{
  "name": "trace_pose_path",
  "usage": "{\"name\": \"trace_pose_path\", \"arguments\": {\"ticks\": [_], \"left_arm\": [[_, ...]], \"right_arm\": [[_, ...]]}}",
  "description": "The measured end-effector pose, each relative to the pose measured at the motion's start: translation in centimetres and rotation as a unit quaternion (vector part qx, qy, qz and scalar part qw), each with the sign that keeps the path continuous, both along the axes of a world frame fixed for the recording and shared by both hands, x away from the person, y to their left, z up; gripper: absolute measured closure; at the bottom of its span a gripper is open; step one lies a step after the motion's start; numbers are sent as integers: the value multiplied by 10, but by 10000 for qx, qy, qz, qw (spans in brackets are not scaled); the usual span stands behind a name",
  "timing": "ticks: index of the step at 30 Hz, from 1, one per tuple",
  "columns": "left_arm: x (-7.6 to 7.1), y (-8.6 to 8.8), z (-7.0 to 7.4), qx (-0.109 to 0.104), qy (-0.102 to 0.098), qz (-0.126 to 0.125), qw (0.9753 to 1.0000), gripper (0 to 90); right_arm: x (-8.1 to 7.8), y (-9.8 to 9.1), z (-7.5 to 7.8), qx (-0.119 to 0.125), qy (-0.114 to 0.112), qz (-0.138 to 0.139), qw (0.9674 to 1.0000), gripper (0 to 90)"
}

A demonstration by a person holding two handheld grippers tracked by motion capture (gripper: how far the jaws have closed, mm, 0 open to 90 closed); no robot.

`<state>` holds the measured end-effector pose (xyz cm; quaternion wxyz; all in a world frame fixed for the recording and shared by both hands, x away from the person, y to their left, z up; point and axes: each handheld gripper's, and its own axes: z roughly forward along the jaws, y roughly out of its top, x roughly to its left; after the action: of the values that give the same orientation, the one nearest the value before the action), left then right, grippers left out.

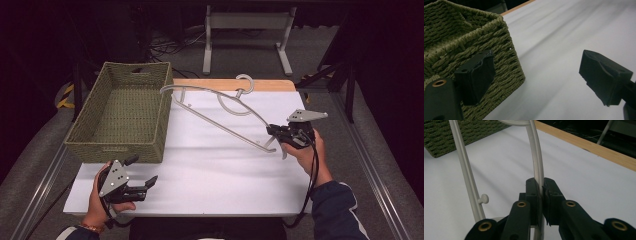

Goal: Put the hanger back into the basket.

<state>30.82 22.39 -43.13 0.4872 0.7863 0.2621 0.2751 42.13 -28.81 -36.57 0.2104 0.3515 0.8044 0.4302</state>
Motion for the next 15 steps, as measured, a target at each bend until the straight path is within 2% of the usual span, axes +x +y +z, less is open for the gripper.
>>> {"name": "trace_pose_path", "arguments": {"ticks": [8,15], "left_arm": [[-1,1,2,-17,-14,6,10000,139],[-2,8,15,-154,-187,72,9997,139]], "right_arm": [[-2,10,3,-93,-81,119,9999,834],[-2,22,7,-196,-136,284,9993,833]]}}
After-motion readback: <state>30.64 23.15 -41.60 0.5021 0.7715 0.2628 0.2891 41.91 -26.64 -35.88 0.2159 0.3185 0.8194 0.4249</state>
